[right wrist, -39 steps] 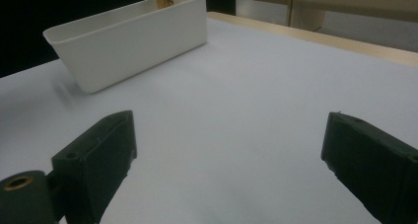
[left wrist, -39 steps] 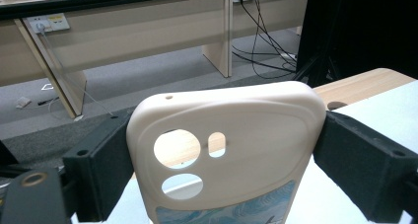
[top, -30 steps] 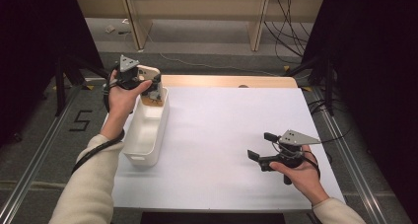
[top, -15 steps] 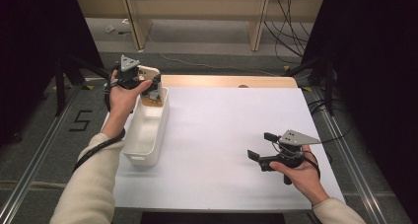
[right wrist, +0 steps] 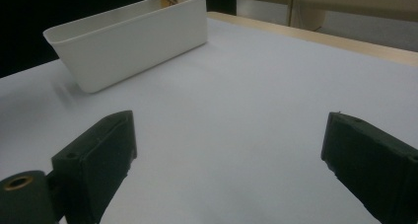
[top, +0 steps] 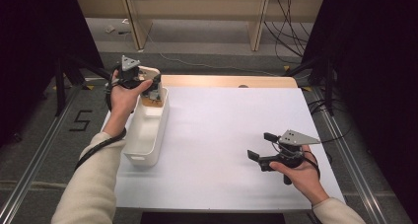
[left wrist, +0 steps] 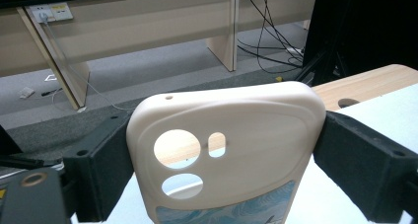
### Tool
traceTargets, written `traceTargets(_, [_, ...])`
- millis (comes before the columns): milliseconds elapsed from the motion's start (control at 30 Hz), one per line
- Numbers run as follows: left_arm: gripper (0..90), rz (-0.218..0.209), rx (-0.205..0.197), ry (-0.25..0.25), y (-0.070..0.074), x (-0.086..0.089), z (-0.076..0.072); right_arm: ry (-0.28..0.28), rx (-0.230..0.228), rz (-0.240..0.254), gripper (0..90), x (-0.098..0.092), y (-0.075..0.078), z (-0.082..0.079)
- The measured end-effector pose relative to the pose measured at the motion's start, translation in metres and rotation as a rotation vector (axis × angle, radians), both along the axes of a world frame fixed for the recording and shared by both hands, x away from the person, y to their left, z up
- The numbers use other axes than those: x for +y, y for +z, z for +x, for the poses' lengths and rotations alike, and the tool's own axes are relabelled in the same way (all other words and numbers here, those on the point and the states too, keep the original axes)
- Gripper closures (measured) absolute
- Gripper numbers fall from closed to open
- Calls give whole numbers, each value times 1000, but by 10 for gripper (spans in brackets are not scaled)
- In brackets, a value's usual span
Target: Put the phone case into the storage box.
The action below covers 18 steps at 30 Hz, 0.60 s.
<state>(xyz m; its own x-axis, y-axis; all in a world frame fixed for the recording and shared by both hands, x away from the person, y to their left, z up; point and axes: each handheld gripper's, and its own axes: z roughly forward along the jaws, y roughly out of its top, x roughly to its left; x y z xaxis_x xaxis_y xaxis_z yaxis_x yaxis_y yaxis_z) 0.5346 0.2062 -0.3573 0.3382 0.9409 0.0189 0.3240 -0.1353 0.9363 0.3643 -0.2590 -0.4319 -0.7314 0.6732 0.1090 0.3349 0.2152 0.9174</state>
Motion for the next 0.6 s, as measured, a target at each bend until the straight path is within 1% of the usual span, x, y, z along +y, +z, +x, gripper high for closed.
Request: traceTargets(600, [106,9,16,6,-4,-2,6,0,0,2,76,0,0,0])
